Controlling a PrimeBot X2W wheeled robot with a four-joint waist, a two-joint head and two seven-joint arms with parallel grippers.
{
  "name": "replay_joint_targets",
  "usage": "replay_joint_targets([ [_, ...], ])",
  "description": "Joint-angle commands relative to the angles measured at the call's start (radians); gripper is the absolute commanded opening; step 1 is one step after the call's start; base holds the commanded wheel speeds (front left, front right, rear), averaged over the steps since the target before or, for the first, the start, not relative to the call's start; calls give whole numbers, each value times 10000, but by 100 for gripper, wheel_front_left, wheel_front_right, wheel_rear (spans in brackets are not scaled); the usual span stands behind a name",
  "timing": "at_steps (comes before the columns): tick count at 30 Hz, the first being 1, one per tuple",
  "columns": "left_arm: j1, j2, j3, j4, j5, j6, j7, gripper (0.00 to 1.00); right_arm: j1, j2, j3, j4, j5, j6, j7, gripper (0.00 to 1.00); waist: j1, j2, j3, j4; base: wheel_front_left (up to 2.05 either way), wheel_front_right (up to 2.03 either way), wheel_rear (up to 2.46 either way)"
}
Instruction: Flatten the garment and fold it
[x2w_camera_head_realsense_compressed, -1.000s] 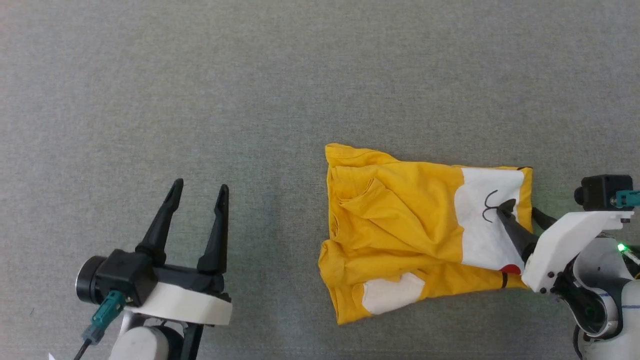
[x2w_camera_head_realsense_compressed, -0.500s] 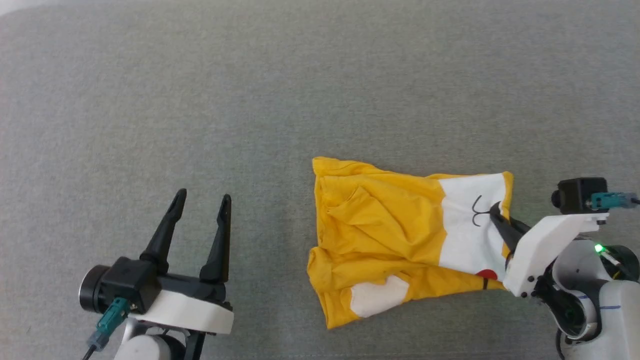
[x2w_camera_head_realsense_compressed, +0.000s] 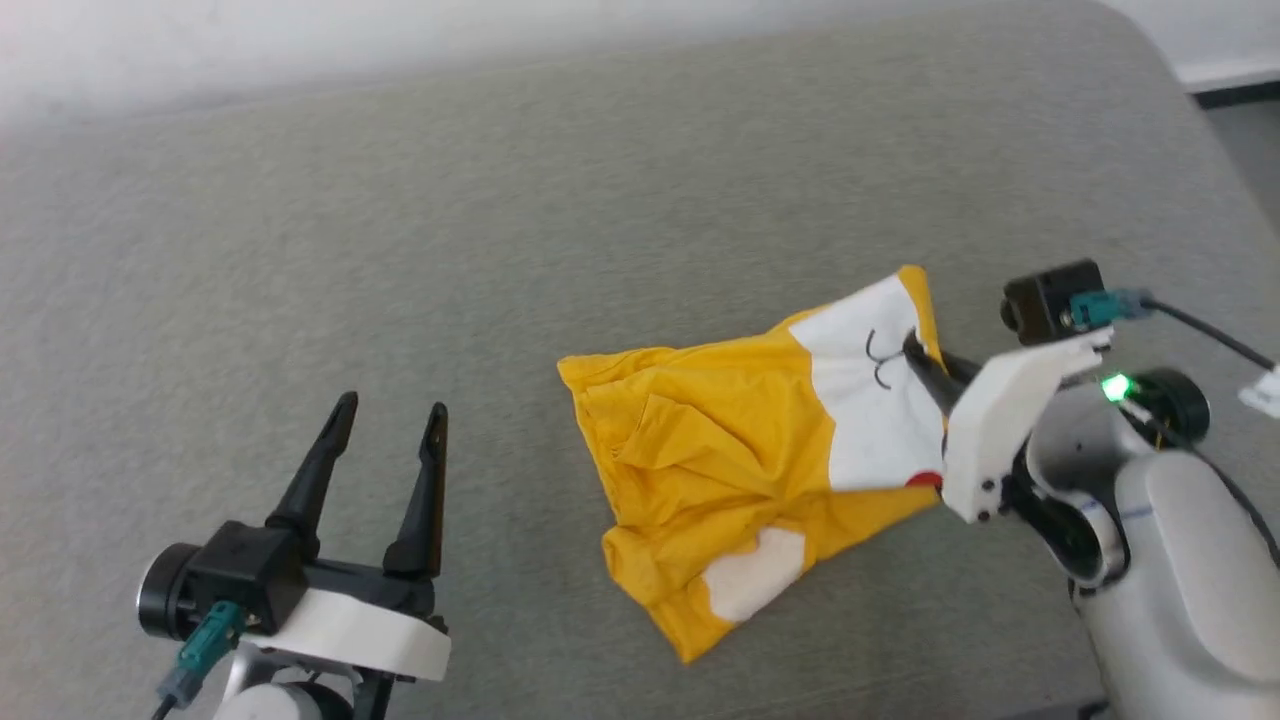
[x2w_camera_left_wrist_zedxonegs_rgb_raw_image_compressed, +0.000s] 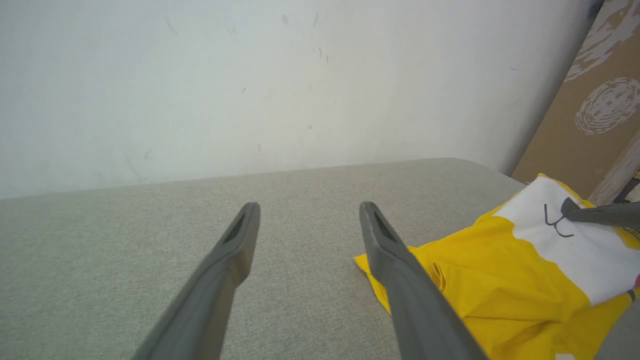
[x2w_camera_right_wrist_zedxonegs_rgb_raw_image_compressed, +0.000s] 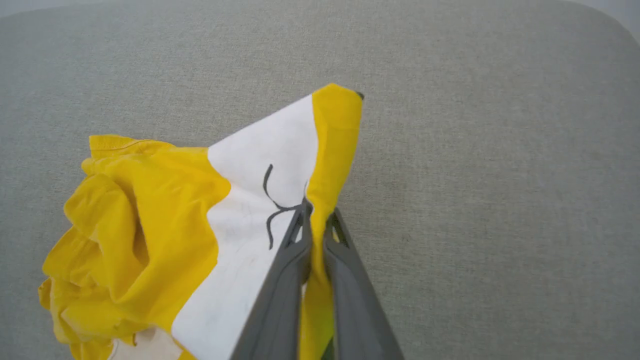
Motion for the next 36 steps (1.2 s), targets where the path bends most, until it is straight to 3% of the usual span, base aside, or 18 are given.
replay_joint_targets([
  [1, 115, 70, 29, -61, -34, 41, 41, 100, -227, -72, 38, 55, -28, -11, -95, 0, 1, 0, -368, -675, 0, 0, 0],
  [10, 87, 298, 29, -432, -13, 90, 358, 100, -2252, -791, 1028, 1393, 89, -11, -586, 0, 1, 0, -136, -1668, 0, 0, 0],
  [21, -675, 835, 32, -1330, 375, 80, 958, 100, -4156, -2061, 1052, 2248, 113, -11, -1485, 0, 1, 0, 1556, -1978, 0, 0, 0],
  [28, -1446, 1245, 30, -2102, 727, 10, 1455, 100, -4782, -2753, 369, 2816, -155, -11, -2055, 0, 1, 0, 2769, -1947, 0, 0, 0],
  [36, -2097, 1608, -13, -2591, 953, -134, 1945, 100, -5071, -3016, -1007, 3741, -956, -11, -2881, 0, 1, 0, 3772, -1799, 0, 0, 0],
])
